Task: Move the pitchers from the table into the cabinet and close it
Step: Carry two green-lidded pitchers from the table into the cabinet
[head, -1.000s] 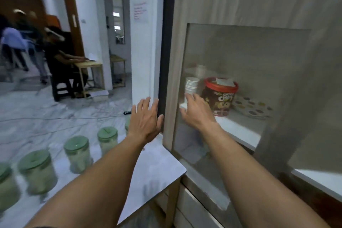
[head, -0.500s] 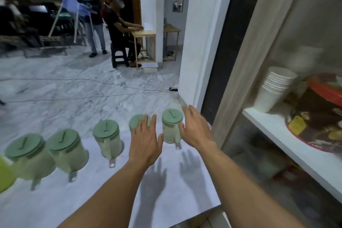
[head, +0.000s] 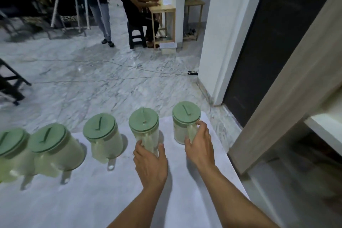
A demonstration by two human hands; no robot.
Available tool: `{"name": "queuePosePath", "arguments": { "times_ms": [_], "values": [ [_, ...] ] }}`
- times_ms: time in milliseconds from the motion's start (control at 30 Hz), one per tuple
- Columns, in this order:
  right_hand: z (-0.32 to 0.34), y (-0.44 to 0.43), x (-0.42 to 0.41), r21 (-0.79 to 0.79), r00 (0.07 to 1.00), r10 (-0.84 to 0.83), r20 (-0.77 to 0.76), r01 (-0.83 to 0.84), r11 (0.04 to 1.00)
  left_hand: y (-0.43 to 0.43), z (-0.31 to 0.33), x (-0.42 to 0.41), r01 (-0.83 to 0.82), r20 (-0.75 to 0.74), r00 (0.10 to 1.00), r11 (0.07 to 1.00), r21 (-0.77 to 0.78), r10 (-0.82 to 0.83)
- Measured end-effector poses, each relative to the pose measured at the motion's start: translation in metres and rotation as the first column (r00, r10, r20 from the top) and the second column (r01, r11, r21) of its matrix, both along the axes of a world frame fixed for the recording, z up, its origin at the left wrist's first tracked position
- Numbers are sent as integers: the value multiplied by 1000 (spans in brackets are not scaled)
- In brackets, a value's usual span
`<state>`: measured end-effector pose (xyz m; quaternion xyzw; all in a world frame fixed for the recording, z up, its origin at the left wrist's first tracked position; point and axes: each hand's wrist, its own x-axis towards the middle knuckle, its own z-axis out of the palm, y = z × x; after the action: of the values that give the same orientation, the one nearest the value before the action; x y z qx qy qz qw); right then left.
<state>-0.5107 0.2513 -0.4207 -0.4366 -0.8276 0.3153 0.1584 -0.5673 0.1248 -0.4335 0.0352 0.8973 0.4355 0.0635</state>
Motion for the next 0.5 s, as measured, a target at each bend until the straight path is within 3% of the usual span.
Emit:
{"name": "queuePosePath", "arguments": {
  "times_ms": [100,300,500],
  "values": [
    [-17,3,-5,-128,996,-80,-48,73,989,8,-10,-9,-61,45,997,994,87,58],
    [-23,9,-18,-337,976,-166,-138,112,935,19,-12,-28,-10,132,991,991,137,-8],
    [-20,9,-28,-394,944,-210,-257,96,914,20,-11,-41,12,67,997,973,229,-28]
  ]
}}
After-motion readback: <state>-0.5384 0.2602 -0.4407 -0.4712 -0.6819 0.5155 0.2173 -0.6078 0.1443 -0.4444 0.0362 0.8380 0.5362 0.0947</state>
